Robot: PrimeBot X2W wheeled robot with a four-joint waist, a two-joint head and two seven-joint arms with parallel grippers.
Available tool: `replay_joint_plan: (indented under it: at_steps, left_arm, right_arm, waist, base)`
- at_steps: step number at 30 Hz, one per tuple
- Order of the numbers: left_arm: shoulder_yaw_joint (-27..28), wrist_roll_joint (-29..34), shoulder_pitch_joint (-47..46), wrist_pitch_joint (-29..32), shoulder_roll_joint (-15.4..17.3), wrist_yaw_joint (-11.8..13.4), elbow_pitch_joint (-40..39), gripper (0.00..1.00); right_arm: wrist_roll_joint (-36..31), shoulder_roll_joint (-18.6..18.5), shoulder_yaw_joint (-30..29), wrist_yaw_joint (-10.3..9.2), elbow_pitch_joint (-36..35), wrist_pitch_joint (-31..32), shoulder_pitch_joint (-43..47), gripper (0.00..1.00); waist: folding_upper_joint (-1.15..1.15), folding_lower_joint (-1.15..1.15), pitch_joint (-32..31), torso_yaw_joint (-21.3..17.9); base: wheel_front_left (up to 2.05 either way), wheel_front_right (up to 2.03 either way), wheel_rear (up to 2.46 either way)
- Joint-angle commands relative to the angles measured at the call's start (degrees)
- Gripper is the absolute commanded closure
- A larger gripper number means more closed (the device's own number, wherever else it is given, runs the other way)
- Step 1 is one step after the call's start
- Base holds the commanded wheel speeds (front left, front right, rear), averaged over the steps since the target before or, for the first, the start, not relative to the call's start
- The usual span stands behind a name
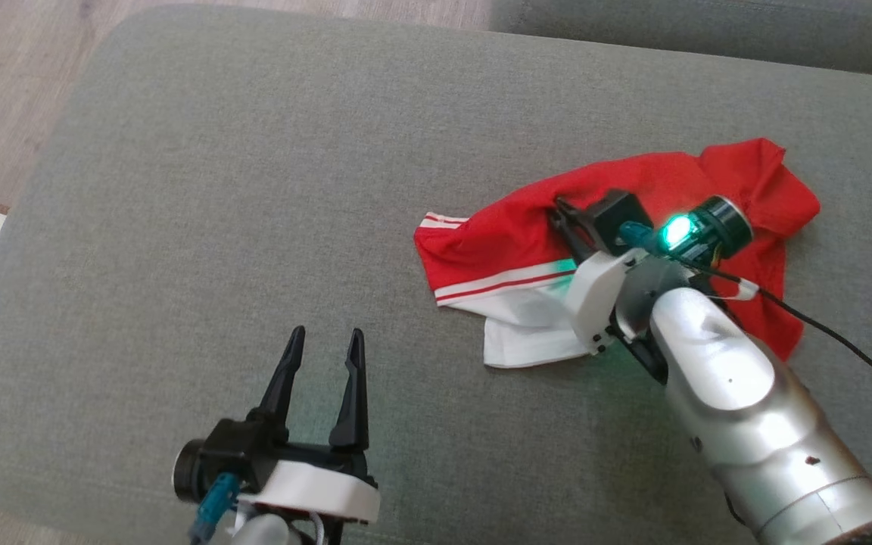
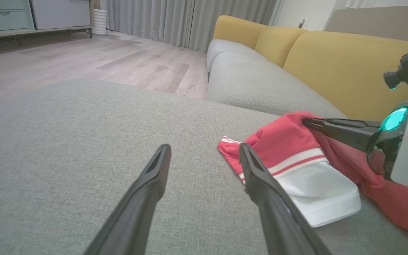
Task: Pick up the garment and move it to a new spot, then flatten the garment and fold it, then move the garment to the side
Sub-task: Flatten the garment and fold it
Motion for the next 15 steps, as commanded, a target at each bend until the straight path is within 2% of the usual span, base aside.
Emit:
replay_joint_plan:
  at_steps: [1,7,15]
  left_arm:
    - [2.6,0.86,-2.31,-0.71,-0.16,0.11,-1.33,0.0]
    - [3.41,1.33,-1.57,-0.71,-0.13,-0.03,-1.57,0.0]
    - [3.24,1.82,-1.31,-0.7,0.3,-0.53,-1.38,0.0]
  right_arm:
    - [-0.42,1.26,0.0,-0.04,-1.19,-1.27,-2.19,0.0]
    - [-0.43,1.38,-3.88,-0.04,-2.66,-5.37,-0.6,0.0]
    - [-0.31,1.44,-11.11,-0.04,-11.06,-9.25,6.43,0.0]
  waist:
    - [0.0,0.0,-0.06,-0.25]
    - [0.0,0.0,-0.83,-2.2]
    - [0.0,0.0,-3.21,-5.13]
  base:
    - [0.0,0.0,0.0]
    - [0.0,0.0,0.0]
    - [0.0,0.0,0.0]
